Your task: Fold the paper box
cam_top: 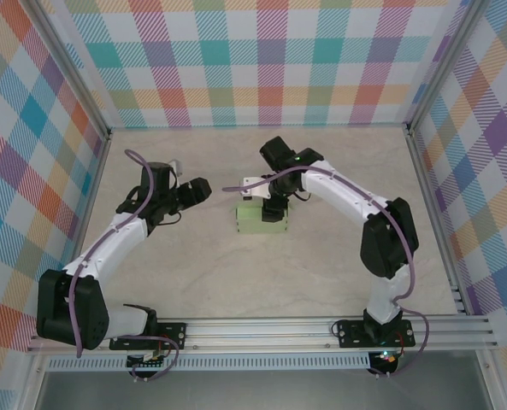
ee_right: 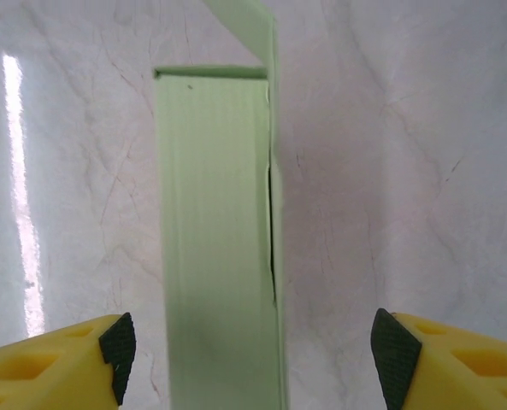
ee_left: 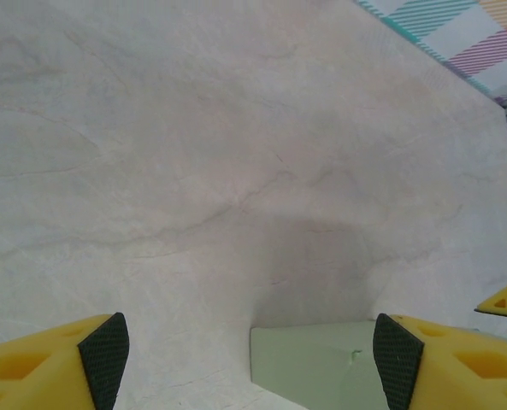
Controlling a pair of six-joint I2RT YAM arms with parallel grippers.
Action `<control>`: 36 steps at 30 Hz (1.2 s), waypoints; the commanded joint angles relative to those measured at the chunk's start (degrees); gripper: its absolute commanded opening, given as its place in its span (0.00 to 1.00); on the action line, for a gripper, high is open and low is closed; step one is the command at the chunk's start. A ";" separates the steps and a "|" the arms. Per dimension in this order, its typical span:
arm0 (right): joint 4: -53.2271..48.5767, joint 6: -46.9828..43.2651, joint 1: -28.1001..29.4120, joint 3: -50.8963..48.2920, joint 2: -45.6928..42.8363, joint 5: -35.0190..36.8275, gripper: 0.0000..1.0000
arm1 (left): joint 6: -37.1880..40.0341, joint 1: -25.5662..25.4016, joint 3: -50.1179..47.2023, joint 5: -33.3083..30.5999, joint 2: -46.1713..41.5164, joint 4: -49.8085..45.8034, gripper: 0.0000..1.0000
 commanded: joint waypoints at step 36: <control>11.64 58.52 -17.68 -19.58 -11.26 -21.61 0.55 | 39.65 -16.88 4.93 0.40 6.46 -3.82 0.60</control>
